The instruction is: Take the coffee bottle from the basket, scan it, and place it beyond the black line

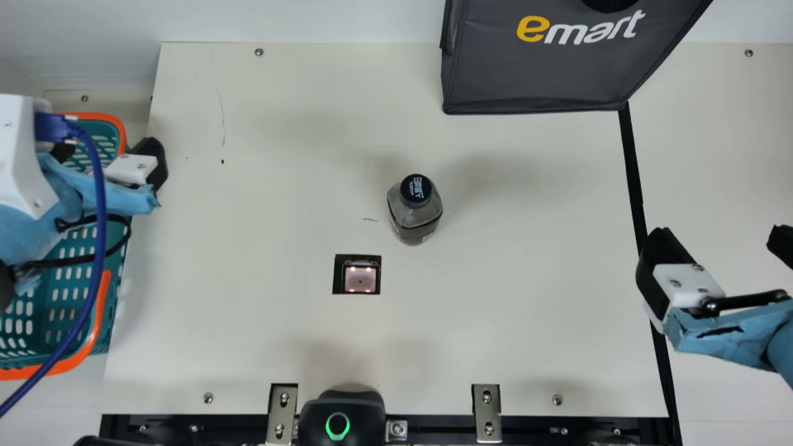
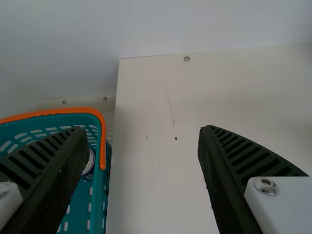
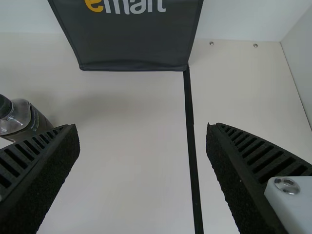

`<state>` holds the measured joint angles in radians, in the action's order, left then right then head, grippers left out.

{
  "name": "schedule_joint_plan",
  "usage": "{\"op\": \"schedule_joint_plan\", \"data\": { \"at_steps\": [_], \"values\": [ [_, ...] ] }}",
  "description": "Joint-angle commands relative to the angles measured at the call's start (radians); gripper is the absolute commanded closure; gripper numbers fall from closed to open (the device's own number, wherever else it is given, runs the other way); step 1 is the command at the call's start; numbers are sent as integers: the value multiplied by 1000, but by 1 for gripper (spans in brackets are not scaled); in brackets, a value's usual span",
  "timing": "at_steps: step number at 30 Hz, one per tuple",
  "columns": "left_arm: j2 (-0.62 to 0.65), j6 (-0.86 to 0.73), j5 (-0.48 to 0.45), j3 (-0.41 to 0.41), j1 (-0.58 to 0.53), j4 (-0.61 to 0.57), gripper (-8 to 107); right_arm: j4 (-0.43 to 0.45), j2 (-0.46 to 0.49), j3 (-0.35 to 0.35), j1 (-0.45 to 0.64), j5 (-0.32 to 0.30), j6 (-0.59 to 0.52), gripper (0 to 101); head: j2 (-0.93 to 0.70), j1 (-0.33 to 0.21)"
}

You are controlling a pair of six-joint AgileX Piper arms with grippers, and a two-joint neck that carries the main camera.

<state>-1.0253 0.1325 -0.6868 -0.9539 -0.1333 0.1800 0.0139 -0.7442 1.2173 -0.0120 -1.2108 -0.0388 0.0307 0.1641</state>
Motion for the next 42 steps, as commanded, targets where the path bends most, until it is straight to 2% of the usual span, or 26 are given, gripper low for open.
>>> {"op": "schedule_joint_plan", "data": {
  "at_steps": [1, 13, 42],
  "values": [
    [4, 18, -8, 0, 6, 11, 9, 0, 0, 0, 0, 0, 0, 10, -3, -26],
    [23, 130, -63, -19, 16, 74, 9, 0, 0, 0, 0, 0, 0, 10, -3, -26],
    [24, 129, -63, -18, 15, 74, 9, -4, -9, 14, -8, 0, 1, 10, -3, -26]
  ]
}}
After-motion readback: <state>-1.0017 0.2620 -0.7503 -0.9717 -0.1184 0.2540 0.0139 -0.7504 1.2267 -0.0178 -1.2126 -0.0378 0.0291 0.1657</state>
